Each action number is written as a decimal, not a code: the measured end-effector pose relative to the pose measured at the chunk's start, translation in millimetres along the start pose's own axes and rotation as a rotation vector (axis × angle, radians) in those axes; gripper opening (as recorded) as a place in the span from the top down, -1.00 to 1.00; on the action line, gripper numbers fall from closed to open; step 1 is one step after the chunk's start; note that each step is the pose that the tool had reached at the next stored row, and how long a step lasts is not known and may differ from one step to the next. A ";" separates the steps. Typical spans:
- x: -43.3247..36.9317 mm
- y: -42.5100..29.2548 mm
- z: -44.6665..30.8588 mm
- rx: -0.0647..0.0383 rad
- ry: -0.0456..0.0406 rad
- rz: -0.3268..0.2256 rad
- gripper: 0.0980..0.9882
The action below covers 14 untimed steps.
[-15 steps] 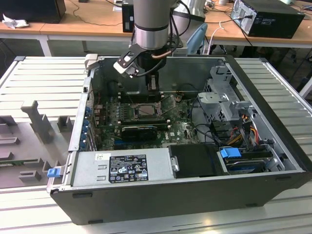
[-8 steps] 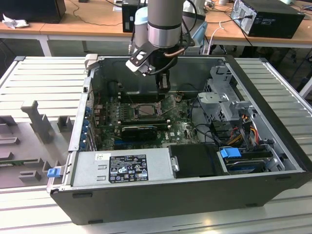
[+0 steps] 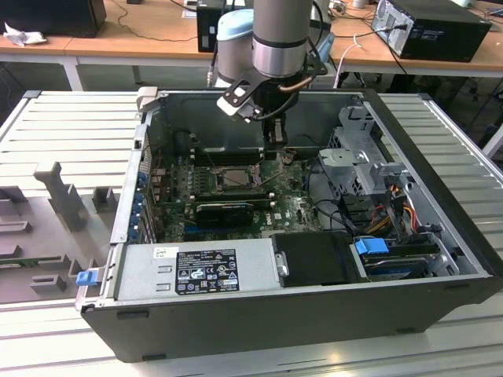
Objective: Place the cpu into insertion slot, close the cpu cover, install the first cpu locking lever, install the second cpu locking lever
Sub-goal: 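Close the cpu cover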
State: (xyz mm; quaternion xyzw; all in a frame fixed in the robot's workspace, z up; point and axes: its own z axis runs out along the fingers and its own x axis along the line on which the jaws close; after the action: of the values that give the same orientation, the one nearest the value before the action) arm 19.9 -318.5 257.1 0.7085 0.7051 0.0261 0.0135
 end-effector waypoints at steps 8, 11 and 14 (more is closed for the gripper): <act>0.4 13.6 0.7 0.000 -0.0001 0.000 0.98; 0.5 22.0 1.2 0.000 -0.0001 0.000 0.98; 0.5 27.7 1.5 0.000 -0.0001 0.000 0.98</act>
State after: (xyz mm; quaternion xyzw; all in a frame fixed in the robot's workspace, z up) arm 47.7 -318.2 257.2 0.7085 0.7051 0.0260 0.0135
